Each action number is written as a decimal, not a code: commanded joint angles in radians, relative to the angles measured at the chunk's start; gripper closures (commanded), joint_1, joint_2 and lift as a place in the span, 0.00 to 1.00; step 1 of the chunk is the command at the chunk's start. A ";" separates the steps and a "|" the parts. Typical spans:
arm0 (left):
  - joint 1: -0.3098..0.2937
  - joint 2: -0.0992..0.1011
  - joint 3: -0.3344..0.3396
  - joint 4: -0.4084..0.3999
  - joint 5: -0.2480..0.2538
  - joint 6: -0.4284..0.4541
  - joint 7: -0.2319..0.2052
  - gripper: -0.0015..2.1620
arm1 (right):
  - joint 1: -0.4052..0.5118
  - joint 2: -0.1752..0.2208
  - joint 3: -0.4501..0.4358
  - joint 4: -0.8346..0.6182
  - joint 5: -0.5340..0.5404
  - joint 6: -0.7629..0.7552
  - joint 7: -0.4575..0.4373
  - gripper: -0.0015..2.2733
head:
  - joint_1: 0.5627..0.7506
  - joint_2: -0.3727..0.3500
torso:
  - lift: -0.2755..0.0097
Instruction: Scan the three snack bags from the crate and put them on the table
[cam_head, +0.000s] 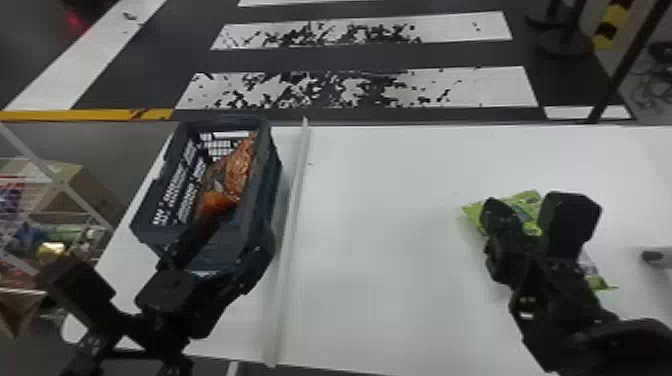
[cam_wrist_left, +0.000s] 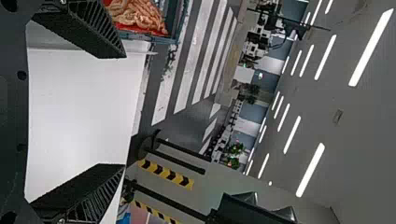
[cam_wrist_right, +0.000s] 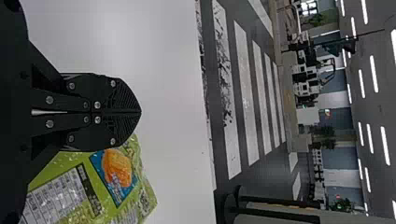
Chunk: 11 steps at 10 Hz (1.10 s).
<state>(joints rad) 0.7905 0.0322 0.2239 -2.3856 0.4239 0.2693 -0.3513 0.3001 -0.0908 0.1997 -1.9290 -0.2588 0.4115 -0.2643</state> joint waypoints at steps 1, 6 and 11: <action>0.000 0.002 -0.005 0.000 -0.002 0.000 0.000 0.01 | -0.021 -0.012 -0.088 -0.019 -0.020 0.020 0.002 0.93 | 0.70 0.67 | 0.64; -0.036 0.006 -0.018 0.042 -0.002 0.000 -0.003 0.01 | -0.012 -0.033 -0.172 0.111 -0.026 -0.069 0.040 0.93 | 0.70 0.45 | 0.64; -0.046 0.017 -0.026 0.062 0.016 -0.009 -0.023 0.01 | 0.096 -0.029 -0.166 0.100 -0.020 -0.102 0.039 0.93 | 0.70 0.43 | 0.64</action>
<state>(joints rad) 0.7449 0.0476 0.1999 -2.3245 0.4383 0.2602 -0.3740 0.3792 -0.1204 0.0323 -1.8225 -0.2792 0.3108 -0.2252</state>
